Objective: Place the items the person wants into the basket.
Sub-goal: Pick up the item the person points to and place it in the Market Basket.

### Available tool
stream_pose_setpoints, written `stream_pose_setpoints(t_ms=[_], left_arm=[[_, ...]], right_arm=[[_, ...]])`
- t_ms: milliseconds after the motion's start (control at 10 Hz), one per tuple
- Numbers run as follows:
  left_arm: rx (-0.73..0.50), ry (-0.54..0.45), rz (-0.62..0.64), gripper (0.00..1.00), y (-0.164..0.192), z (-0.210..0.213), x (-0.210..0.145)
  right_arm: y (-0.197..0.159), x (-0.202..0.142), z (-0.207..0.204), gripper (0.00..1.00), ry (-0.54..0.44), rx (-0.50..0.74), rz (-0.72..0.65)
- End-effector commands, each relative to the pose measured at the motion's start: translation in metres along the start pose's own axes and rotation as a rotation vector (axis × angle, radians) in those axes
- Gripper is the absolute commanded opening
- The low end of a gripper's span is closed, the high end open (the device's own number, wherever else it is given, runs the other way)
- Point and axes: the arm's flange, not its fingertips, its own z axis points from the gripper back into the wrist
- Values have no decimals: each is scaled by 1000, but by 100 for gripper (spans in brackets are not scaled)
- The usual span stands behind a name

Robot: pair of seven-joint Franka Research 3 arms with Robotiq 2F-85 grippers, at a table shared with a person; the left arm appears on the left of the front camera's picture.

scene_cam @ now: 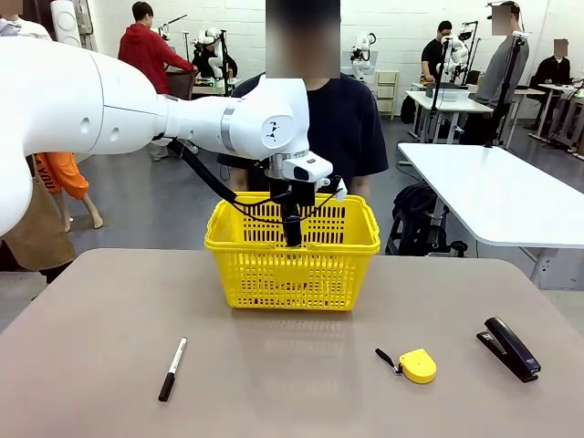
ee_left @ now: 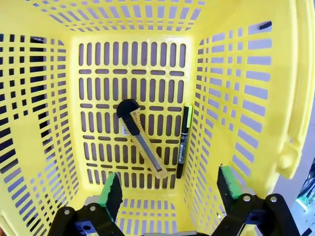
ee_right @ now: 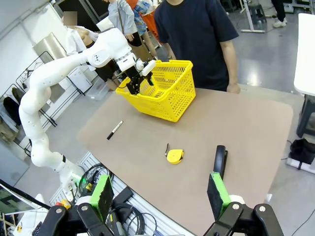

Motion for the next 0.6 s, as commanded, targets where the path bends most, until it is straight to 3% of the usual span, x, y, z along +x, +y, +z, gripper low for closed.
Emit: stream_pose_setpoints(t_ms=[0, 500], left_arm=[[13, -16, 20, 100, -2, 5, -3], [46, -32, 51, 100, 1, 18, -7]], right_arm=[[1, 3, -1, 100, -23, 20, 13], [1, 3, -1, 100, -23, 20, 13]])
